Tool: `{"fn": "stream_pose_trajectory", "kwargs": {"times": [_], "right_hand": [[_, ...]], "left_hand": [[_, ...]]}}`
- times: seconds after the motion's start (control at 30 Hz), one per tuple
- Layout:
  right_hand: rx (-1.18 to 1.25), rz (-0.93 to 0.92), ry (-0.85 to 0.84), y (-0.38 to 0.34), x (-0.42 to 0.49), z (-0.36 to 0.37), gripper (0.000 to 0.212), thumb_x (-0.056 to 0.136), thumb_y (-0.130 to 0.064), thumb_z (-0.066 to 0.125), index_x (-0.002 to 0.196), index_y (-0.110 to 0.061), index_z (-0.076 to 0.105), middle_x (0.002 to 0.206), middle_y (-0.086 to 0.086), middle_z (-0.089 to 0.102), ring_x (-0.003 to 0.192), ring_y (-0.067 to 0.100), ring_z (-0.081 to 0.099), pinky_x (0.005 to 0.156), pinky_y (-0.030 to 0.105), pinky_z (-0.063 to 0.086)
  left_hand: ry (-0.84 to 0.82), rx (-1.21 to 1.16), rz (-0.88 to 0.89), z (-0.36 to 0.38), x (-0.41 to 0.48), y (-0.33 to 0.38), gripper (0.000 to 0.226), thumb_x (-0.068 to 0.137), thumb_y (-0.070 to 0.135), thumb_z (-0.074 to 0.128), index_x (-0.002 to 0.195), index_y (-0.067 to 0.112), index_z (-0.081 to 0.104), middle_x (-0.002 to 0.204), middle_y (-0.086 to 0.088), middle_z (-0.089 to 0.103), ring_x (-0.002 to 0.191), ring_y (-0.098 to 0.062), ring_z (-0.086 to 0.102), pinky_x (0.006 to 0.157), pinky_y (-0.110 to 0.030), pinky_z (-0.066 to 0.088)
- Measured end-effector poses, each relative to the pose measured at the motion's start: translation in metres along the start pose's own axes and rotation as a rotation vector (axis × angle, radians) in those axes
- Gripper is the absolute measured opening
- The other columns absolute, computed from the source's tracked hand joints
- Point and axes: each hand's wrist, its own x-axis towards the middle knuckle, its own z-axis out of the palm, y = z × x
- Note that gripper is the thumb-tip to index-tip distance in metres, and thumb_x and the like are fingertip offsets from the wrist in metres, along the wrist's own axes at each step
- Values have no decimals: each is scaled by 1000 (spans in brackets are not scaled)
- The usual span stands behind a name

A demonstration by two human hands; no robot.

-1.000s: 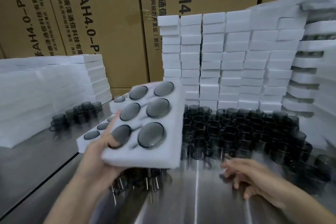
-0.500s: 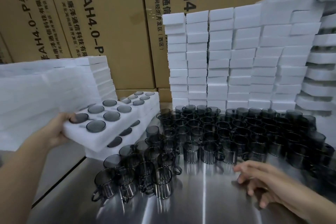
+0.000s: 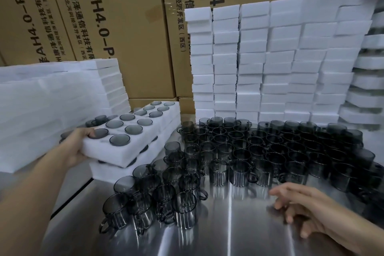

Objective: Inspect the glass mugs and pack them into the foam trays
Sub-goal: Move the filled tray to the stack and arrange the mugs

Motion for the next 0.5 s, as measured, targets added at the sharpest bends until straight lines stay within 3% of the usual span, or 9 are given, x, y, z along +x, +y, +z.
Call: {"fn": "stream_pose_trajectory", "kwargs": {"times": [0.1,0.17,0.27,0.4,0.5], "right_hand": [[10,2,-1,0,0,0,27,89,-31,73,108,-14,83,100,17,74,74,26,65,45,32,54],[22,2,5,0,1,0,26,89,-29,73,108,-14,83,98,17,74,72,25,65,44,32,54],[58,4,24,3,3,-2,26,93,-26,70,111,-11,82,99,20,74,71,25,65,44,31,55],[76,8,15,4,3,-3,30,89,-28,72,112,-11,81,102,21,74,72,25,65,45,32,57],[82,7,6,5,3,-4,29,89,-28,72,111,-12,81,103,21,74,72,24,66,45,32,57]], "left_hand": [[12,-6,-1,4,0,-7,48,81,9,45,122,14,69,97,-12,77,84,-34,67,72,-42,55],[13,-20,-8,4,2,-11,40,80,8,46,110,14,72,86,-8,79,78,-32,69,74,-43,54],[-8,-45,-21,5,4,-16,39,73,10,49,105,13,71,99,-9,74,84,-29,68,80,-42,54],[-14,-9,-8,4,7,-20,43,54,14,59,95,13,74,89,-6,73,76,-26,67,74,-37,52],[88,134,80,1,11,-16,26,73,7,63,93,15,77,96,-8,72,85,-30,65,72,-35,49]]}}
